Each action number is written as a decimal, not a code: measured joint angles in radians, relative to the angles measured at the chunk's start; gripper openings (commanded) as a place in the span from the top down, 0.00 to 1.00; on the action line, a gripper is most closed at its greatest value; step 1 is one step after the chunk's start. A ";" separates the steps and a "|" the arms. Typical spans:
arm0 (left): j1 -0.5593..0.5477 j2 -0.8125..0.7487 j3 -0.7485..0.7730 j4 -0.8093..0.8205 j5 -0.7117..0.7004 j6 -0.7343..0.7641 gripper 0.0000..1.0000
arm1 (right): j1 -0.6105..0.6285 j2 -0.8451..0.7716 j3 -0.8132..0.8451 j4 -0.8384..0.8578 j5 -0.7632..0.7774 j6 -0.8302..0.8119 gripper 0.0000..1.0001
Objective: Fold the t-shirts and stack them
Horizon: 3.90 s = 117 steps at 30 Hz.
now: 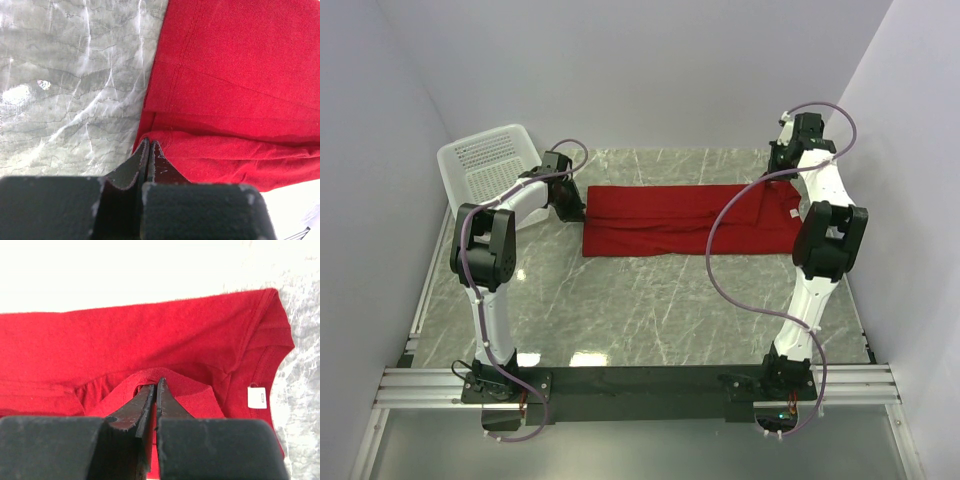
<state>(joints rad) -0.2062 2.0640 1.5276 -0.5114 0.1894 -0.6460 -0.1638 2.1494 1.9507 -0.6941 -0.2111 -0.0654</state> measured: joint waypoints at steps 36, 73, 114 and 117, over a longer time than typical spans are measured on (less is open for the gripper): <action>0.000 0.002 0.000 0.002 -0.004 0.003 0.99 | 0.050 0.077 0.069 0.055 0.098 0.043 0.47; 0.006 -0.528 -0.533 0.177 0.067 0.107 0.50 | -0.349 -0.469 -0.651 -0.101 -0.222 -0.425 0.49; 0.006 -0.342 -0.580 0.349 0.078 0.052 0.52 | -0.259 -0.096 -0.378 -0.034 -0.016 -0.327 0.64; 0.006 -0.338 -0.570 0.347 0.073 0.059 0.52 | -0.259 -0.092 -0.378 -0.042 -0.020 -0.328 0.64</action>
<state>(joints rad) -0.1997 1.7264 0.9581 -0.1646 0.2626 -0.5869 -0.4232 2.0579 1.5723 -0.7364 -0.2310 -0.3939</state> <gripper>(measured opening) 0.482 0.364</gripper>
